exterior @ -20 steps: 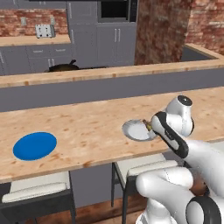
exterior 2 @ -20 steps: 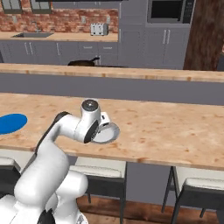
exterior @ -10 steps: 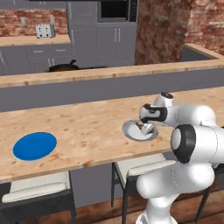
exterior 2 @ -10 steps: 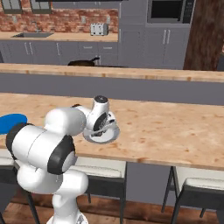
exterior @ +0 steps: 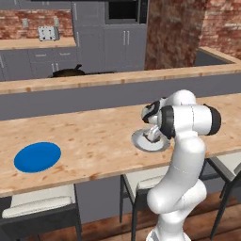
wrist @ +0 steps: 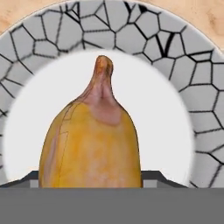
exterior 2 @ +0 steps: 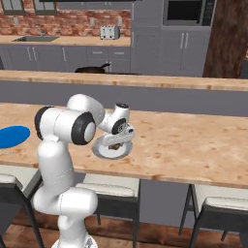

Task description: Take the chicken drumsticks from the pan and place one on each plate on the dining counter.

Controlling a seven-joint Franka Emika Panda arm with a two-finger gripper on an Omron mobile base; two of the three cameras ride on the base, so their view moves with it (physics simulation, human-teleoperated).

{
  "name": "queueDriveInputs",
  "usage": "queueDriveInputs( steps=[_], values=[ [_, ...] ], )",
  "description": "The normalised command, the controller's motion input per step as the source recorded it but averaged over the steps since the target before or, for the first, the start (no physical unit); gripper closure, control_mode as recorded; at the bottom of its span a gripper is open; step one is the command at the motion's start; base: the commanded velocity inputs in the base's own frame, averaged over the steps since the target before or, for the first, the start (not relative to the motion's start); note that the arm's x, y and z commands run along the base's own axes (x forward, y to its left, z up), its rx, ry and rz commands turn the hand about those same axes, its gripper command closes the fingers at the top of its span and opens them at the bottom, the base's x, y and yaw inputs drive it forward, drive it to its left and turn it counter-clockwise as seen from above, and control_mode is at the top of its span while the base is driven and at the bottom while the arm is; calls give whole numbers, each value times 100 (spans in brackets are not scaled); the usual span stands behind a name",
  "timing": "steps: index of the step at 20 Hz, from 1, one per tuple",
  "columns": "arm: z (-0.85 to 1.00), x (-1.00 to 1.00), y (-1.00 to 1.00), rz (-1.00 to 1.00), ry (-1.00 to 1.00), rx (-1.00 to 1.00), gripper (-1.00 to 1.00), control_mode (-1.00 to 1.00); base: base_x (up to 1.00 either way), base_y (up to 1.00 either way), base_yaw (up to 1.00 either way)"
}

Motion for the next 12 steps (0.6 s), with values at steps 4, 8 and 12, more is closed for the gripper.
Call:
queueDriveInputs(
  steps=[4,8,12],
  values=[
    [-50,51,24,0,20,-13,100,-100,0,0,0],
    [-26,12,31,1,8,-15,-100,-100,0,0,0],
    [0,-37,30,0,-13,-13,-100,-100,0,0,0]
  ],
)
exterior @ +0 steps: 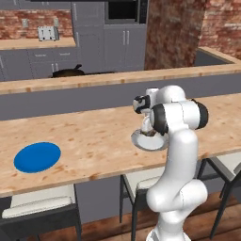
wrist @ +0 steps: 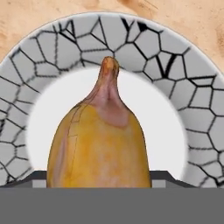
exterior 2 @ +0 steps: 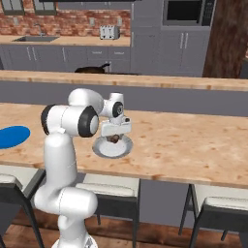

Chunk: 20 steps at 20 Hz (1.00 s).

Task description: Take the chicken drumsticks from the pan and place one on each plate on the dining counter.

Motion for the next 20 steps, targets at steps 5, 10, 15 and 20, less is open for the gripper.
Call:
queueDriveInputs(
  steps=[5,10,15,20],
  values=[
    [1,-43,37,-12,-29,-11,-100,-100,0,0,0],
    [7,-17,25,-19,-33,-10,-100,-100,0,0,0],
    [37,-26,-1,-4,-31,-4,-100,-100,0,0,0],
    [31,-52,-44,0,-33,2,-100,-100,0,0,0]
  ],
)
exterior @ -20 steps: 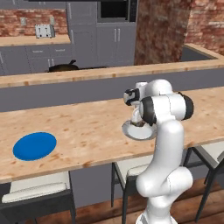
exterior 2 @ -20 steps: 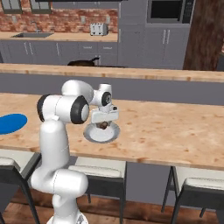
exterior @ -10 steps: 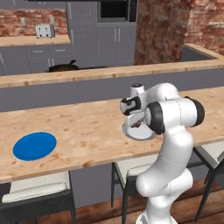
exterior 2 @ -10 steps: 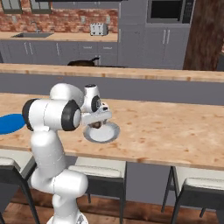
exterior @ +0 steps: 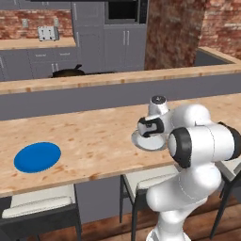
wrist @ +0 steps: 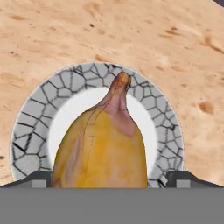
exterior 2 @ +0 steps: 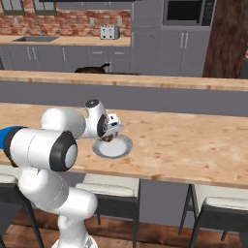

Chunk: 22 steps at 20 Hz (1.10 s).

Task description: Take the chicken drumsticks from the pan and place one on each plate on the dining counter.

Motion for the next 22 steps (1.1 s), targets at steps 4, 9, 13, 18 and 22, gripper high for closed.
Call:
queueDriveInputs(
  steps=[4,9,13,18,22],
  values=[
    [1,-25,-52,1,-6,46,-100,-100,0,0,0],
    [-14,1,-30,15,-2,54,-100,-100,0,0,0],
    [15,-5,-15,16,-15,30,-100,-100,0,0,0],
    [55,-33,-12,10,-30,12,-100,-100,0,0,0],
    [100,-33,-13,14,-41,3,-100,-100,0,0,0]
  ],
)
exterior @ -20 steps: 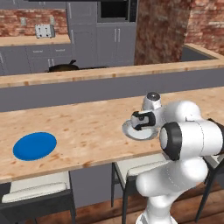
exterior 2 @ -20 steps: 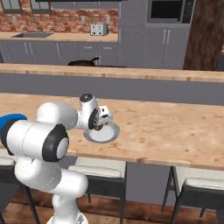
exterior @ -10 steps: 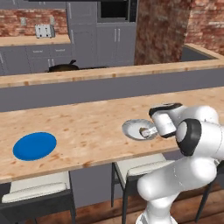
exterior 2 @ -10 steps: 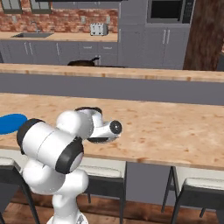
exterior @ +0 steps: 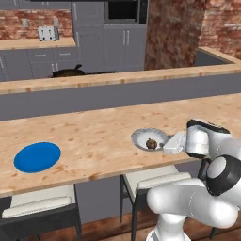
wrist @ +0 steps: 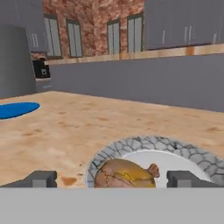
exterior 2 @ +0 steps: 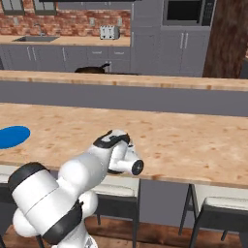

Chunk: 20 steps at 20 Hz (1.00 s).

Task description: Take the chicken drumsticks from the pan and place one on each plate on the dining counter.

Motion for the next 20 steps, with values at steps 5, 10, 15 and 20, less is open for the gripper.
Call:
queueDriveInputs(
  steps=[5,10,15,20],
  values=[
    [100,-53,0,21,-14,-8,-100,-100,0,0,0],
    [100,-82,6,5,26,-34,-100,-100,0,0,0],
    [47,-82,48,-2,61,-60,-100,-100,0,0,0],
    [-60,-26,93,-3,58,-67,-100,-100,0,0,0]
  ],
)
